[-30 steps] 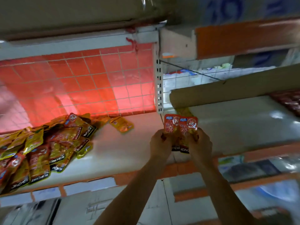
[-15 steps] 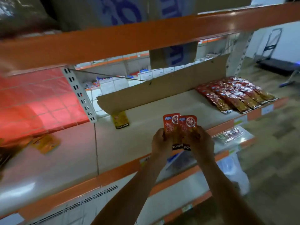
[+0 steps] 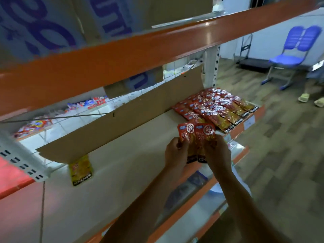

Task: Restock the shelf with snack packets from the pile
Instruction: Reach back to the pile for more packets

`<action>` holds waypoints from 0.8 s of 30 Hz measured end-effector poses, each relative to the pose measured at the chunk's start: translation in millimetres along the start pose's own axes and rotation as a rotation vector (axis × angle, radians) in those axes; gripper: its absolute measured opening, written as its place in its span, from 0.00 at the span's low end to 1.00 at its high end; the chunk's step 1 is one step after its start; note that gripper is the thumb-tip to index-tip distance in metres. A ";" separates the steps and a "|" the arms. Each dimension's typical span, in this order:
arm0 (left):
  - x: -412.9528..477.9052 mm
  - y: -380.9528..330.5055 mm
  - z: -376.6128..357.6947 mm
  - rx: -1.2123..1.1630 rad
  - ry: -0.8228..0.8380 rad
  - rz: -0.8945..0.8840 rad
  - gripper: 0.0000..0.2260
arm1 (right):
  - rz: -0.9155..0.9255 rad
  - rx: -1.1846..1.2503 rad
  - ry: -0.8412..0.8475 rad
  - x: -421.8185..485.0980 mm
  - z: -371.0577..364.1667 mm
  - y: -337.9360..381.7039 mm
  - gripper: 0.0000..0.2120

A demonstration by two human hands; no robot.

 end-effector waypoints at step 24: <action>110.5 4.0 -87.2 0.071 -0.112 0.213 0.07 | 0.118 0.037 0.203 198.7 -5.3 -2.1 0.05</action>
Point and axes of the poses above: each hand's wrist, its own x-axis towards the middle knuckle, its own z-axis out of the back of the hand, y = z × x, the point moved 2 cm from there along x, towards the middle knuckle, and after that the axes turned 7 degrees about -z, right-handed, at the moved point
